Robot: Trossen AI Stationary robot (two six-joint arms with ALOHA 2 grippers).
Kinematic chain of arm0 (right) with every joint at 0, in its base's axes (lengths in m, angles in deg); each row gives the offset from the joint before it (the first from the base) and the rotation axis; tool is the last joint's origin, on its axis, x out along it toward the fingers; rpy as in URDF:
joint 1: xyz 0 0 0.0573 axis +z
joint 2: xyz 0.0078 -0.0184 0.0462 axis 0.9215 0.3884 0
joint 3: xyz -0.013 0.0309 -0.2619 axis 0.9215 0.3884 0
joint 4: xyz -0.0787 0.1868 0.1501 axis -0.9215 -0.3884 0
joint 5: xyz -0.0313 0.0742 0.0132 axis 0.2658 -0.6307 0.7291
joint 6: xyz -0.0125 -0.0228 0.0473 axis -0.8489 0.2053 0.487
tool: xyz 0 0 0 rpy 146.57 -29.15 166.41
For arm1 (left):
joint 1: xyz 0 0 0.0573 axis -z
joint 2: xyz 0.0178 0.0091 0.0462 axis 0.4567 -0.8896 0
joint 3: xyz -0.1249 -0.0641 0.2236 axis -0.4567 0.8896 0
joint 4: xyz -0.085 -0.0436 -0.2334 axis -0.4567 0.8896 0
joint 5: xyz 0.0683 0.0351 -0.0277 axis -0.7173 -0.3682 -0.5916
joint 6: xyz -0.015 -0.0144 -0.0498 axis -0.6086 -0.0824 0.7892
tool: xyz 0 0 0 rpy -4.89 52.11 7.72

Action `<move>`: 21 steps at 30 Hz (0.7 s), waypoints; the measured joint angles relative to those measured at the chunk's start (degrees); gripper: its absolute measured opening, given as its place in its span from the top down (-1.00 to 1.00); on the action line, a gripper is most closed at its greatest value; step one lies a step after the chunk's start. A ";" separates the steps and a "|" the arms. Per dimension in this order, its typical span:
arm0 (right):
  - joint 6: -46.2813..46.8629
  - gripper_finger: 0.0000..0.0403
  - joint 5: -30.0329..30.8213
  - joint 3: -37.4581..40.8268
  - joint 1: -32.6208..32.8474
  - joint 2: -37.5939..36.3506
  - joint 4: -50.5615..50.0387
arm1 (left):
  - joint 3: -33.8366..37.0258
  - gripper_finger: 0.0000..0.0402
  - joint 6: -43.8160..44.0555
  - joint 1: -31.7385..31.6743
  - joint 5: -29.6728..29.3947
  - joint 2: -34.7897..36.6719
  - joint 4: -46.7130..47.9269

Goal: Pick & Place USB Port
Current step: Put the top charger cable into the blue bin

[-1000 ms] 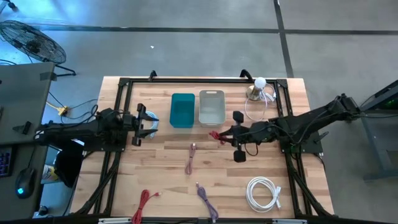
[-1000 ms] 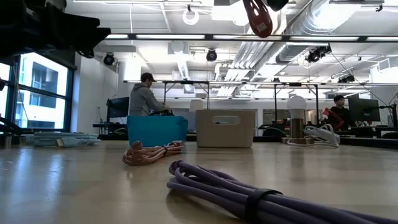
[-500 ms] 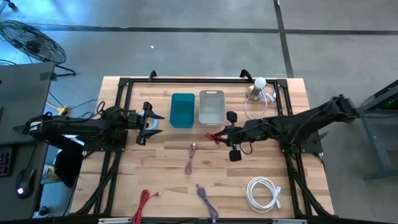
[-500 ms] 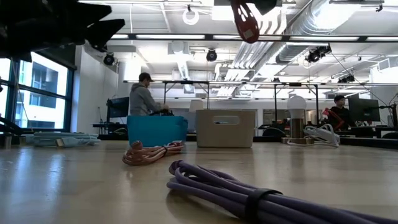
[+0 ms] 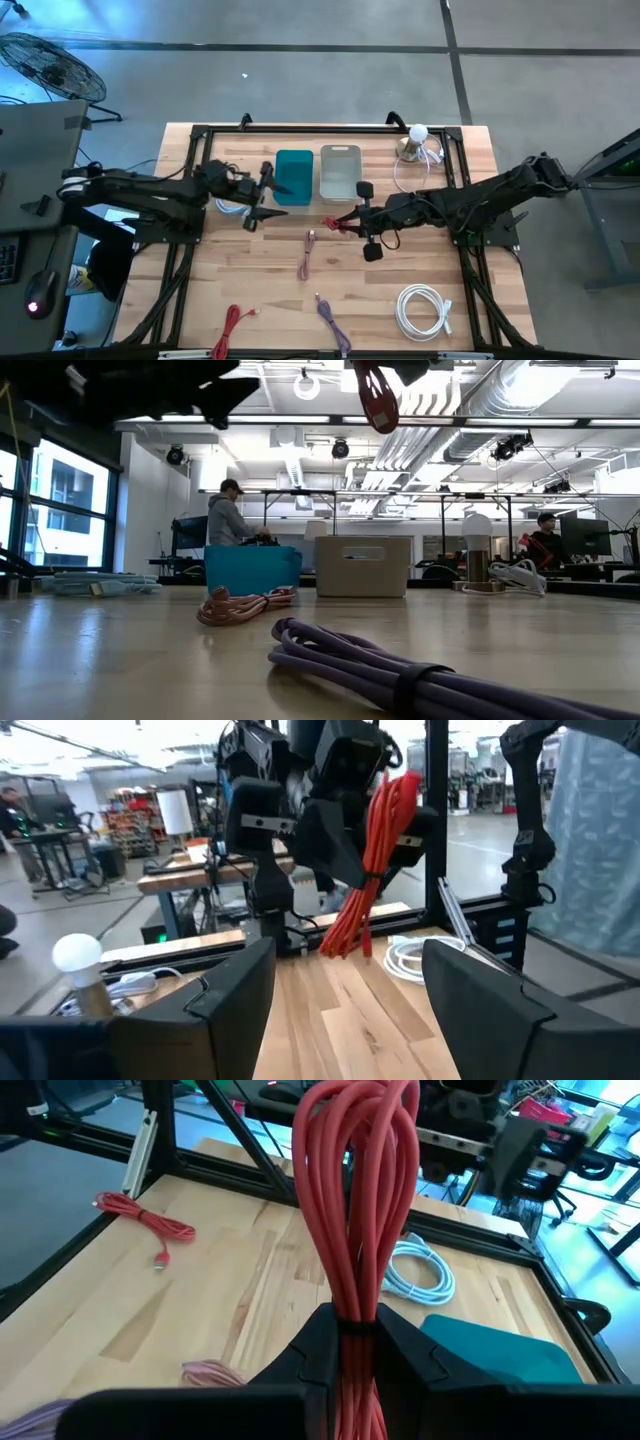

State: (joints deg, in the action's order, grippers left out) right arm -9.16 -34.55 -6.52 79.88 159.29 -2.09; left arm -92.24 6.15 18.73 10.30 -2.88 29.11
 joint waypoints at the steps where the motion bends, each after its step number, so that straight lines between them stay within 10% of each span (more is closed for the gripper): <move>1: 0.02 0.83 -0.04 0.00 0.00 0.00 0.04 | -1.06 -0.24 -0.20 0.35 0.08 -1.48 0.03; 21: -0.29 0.83 -1.58 0.00 0.00 0.00 0.79 | -16.44 -0.24 -6.26 8.46 -0.01 -16.41 0.10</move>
State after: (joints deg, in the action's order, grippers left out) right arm -9.45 -36.13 -6.52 79.88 159.29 -1.30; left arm -108.67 -0.12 27.19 10.29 -19.29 29.21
